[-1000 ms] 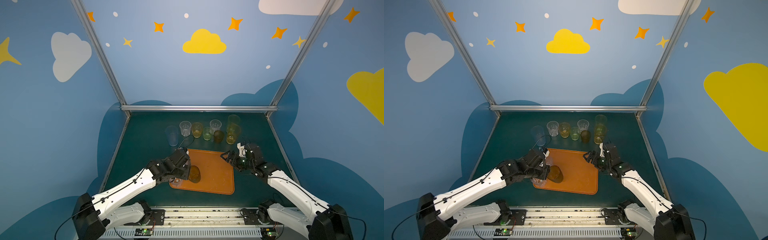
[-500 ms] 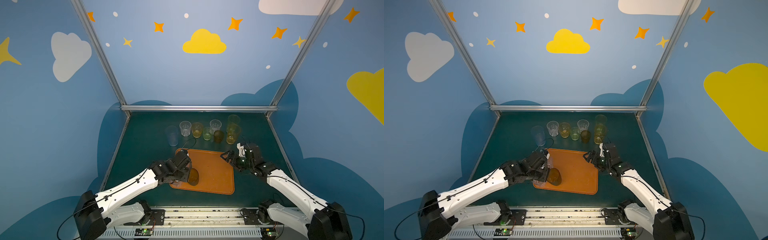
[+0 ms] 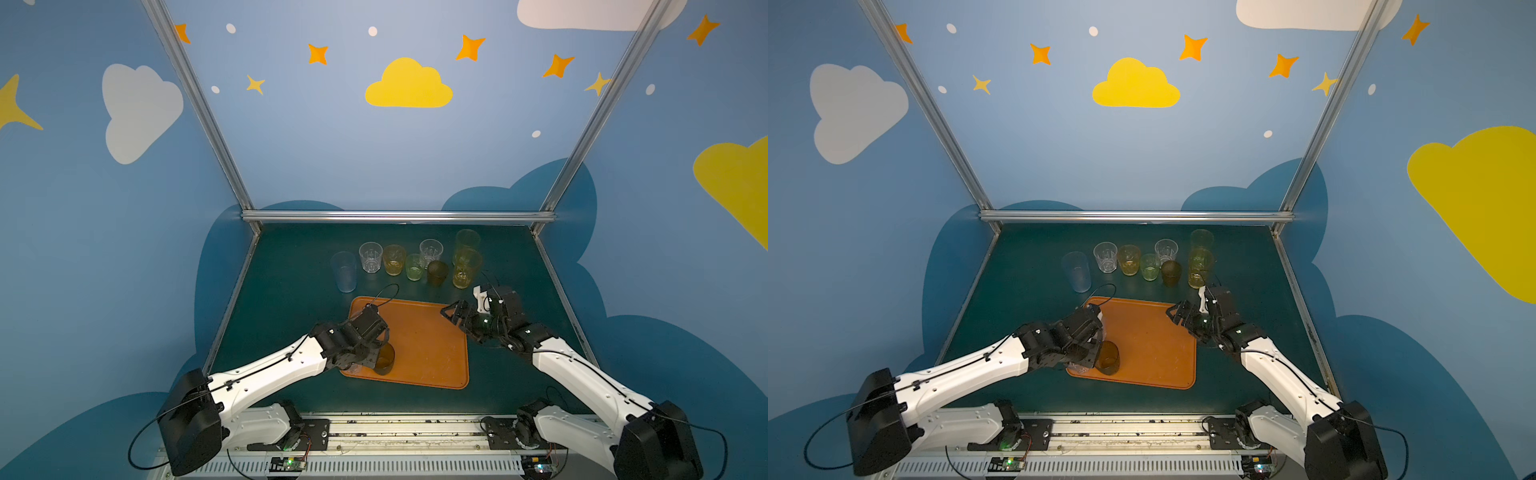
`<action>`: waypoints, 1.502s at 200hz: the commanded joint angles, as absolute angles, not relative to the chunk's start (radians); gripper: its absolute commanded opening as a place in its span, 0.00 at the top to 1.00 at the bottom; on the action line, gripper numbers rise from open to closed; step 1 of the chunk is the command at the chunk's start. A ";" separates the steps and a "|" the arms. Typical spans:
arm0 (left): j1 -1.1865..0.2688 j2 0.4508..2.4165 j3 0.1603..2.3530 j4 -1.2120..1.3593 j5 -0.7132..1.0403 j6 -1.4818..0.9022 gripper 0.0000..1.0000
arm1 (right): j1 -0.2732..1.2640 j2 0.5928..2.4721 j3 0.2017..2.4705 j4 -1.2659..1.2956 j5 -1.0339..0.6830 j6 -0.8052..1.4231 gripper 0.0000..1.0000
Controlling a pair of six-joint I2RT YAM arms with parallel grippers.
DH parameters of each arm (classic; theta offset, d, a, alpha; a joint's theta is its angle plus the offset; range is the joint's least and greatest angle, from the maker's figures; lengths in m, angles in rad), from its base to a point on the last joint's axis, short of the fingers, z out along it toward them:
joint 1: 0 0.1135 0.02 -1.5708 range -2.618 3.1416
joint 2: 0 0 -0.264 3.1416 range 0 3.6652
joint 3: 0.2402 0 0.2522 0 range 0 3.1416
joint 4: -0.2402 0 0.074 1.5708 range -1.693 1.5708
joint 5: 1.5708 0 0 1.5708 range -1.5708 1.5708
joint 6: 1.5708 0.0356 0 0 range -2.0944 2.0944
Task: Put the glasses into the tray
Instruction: 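Open the left gripper to set the olive glass upright on the tray, then move the right gripper over a dimpled amber glass while the left draws back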
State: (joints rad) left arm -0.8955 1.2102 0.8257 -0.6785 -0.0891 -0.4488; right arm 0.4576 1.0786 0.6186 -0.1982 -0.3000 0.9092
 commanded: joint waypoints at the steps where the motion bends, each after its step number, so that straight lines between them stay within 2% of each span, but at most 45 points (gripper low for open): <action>1: -0.903 1.219 0.832 -0.695 -0.133 -0.441 0.81 | 0.453 1.091 0.633 -0.181 -0.308 0.908 0.11; 31: -0.905 1.226 0.837 -0.695 -0.134 -0.443 0.75 | 0.453 1.102 0.637 -0.178 -0.316 0.910 0.11; 120: -0.907 1.195 0.870 -0.683 -0.107 -0.451 0.68 | 0.451 1.100 0.636 -0.181 -0.318 0.913 0.11; 156: -0.908 1.170 0.878 -0.675 -0.111 -0.470 0.58 | 0.453 1.099 0.632 -0.184 -0.318 0.913 0.11; 167: -0.908 1.159 0.883 -0.678 -0.112 -0.475 0.52 | 0.452 1.097 0.634 -0.191 -0.314 0.912 0.11; 183: -0.906 1.145 0.889 -0.680 -0.126 -0.481 0.38 | 0.459 1.087 0.649 -0.242 -0.271 0.899 0.11; 189: -0.908 1.139 0.890 -0.677 -0.131 -0.483 0.27 | 0.462 1.083 0.654 -0.253 -0.259 0.893 0.11; 197: -0.908 1.133 0.890 -0.670 -0.140 -0.483 0.04 | 0.463 1.071 0.657 -0.262 -0.247 0.888 0.11; 200: -0.907 1.131 0.890 -0.666 -0.144 -0.484 0.01 | 0.465 1.067 0.657 -0.261 -0.246 0.888 0.11; 261: -0.887 1.146 0.920 -0.526 -0.272 -0.584 0.00 | 0.478 1.040 0.666 -0.250 -0.244 0.888 0.11; 300: -0.801 1.155 0.936 -0.368 -0.233 -0.600 0.00 | 0.479 1.122 0.751 -0.222 -0.248 0.881 0.12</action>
State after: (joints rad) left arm -0.8497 1.1500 0.9031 -0.4946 -0.2230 -0.5682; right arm 0.4740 1.0695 0.6621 -0.2447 -0.2554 0.9005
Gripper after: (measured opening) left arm 0.998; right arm 0.887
